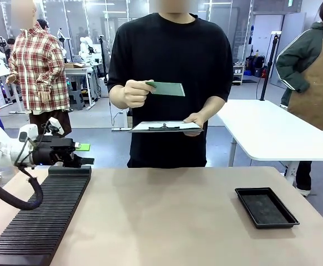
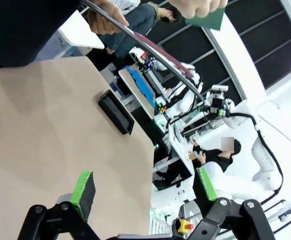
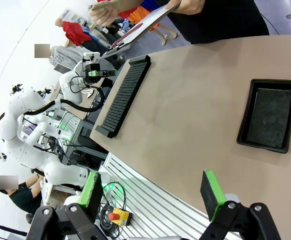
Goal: Inspect the PCB.
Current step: Pick up the Blank PCB that the human is holding.
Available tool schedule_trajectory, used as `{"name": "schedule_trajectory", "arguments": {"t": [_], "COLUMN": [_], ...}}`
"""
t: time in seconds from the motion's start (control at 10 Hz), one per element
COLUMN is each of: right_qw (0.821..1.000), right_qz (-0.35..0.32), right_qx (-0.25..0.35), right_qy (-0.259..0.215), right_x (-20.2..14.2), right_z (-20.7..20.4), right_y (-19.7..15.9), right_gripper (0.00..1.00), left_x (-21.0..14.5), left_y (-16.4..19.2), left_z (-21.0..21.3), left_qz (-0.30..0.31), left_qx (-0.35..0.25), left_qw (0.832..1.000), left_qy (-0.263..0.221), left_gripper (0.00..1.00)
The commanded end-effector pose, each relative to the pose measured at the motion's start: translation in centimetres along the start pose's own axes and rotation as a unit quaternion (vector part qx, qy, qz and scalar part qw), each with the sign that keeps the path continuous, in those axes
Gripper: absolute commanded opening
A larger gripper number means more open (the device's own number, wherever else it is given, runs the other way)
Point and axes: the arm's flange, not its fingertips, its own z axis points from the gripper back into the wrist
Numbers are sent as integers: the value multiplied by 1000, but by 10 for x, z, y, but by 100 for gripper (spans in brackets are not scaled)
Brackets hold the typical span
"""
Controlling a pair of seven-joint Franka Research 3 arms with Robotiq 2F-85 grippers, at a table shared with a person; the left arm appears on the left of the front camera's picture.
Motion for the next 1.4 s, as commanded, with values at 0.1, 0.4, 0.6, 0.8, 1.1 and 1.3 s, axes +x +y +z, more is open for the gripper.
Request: {"name": "schedule_trajectory", "arguments": {"t": [0.1,0.4,0.6,0.8,1.1,1.3], "right_qw": [1000,1000,1000,1000,1000,1000], "right_qz": [9,9,9,9,9,9], "right_qx": [6,6,6,6,6,6], "right_qy": [-3,-3,-3,-3,-3,-3], "right_x": [0,0,0,0,0,0], "right_z": [0,0,0,0,0,0], "right_y": [-1,-1,-1,-1,-1,-1], "right_gripper": [100,100,100,100,100,100], "left_x": [-8,-68,-110,-143,-151,-151], "left_y": [-91,-165,-202,-217,-220,-220], "left_z": [68,158,201,247,254,254], "left_qz": [16,12,-4,5,3,3], "left_qx": [16,4,25,24,31,31], "left_qw": [1000,1000,1000,998,998,998], "left_qy": [18,4,-6,-52,-51,-51], "left_gripper": [100,100,100,100,100,100]}}
